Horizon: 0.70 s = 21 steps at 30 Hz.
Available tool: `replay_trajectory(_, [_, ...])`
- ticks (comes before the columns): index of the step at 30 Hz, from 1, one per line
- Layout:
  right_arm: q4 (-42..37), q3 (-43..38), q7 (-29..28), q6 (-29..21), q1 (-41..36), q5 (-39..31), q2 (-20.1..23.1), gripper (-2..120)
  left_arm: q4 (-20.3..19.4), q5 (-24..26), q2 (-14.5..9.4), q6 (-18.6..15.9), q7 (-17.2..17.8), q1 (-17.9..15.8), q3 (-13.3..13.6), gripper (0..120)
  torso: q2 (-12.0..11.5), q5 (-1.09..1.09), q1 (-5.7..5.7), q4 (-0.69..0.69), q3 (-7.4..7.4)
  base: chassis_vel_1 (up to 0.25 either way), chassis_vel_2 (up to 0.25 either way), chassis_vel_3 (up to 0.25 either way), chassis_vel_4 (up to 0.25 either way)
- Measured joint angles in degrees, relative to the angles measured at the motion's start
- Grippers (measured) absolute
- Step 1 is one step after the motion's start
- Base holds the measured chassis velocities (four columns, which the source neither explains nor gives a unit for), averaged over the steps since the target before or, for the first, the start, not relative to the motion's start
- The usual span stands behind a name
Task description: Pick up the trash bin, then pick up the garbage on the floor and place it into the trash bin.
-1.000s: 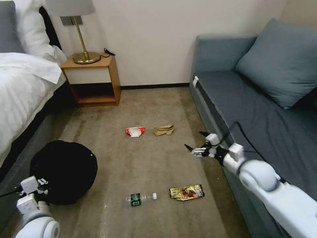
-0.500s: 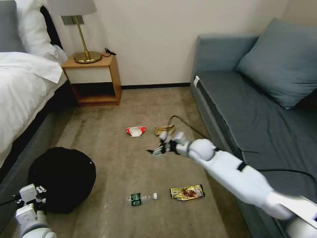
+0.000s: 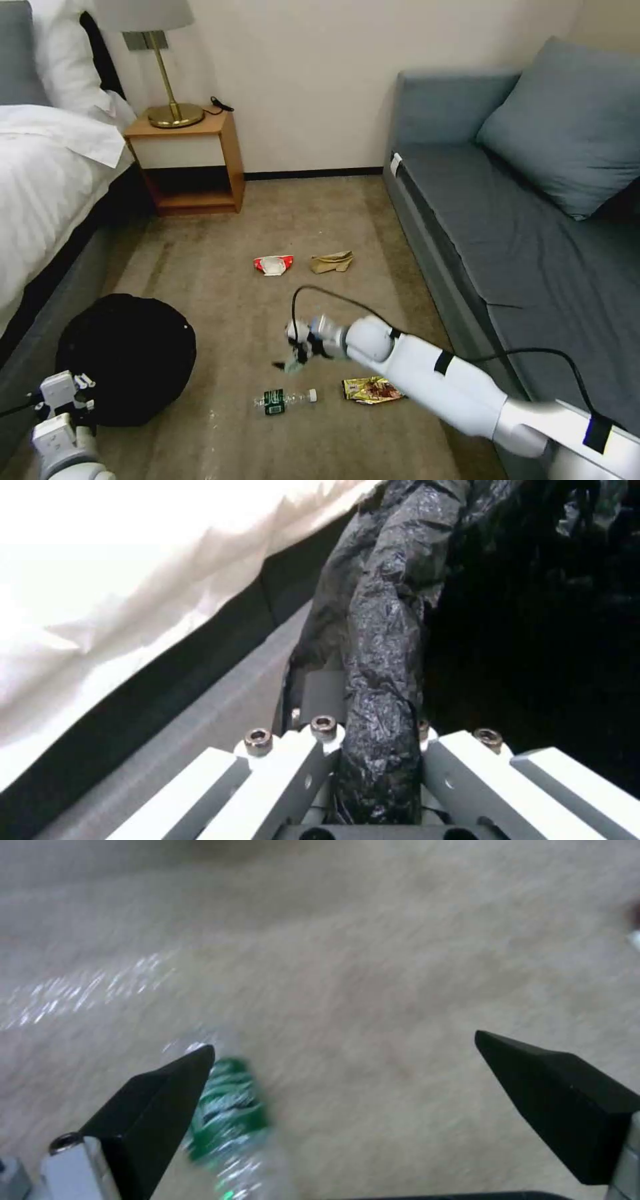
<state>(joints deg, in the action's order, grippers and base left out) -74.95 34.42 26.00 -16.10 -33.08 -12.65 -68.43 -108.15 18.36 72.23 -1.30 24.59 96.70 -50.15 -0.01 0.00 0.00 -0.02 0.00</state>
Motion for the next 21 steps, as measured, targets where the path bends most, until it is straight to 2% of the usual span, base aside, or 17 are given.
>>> replay_trajectory(7, [0.01, -0.38, 1.27, 0.12, -2.42, 3.68, -0.27, 100, 0.77, 1.96, -2.26, -1.49, 0.0, -0.86, -0.31, 3, 0.01, -0.01, 0.0, 0.01, 0.0, 0.0, 0.0, 0.0, 0.0])
replay_trajectory(15, [1.4, -0.15, 1.99, 1.1, -4.6, 7.52, -1.57, 100, 0.59, 2.15, -2.25, -1.74, 0.02, -0.77, -0.35, 3, 0.01, -0.01, 0.0, 0.01, 0.0, 0.0, 0.0, 0.0, 0.0])
replay_trajectory(21, [4.69, -0.01, 2.1, 2.62, -5.62, 10.91, -4.35, 100, -0.19, 2.03, -2.03, -1.58, 0.07, -0.13, -0.39, 3, 0.01, -0.01, 0.0, 0.02, 0.0, 0.0, 0.0, 0.0, 0.0])
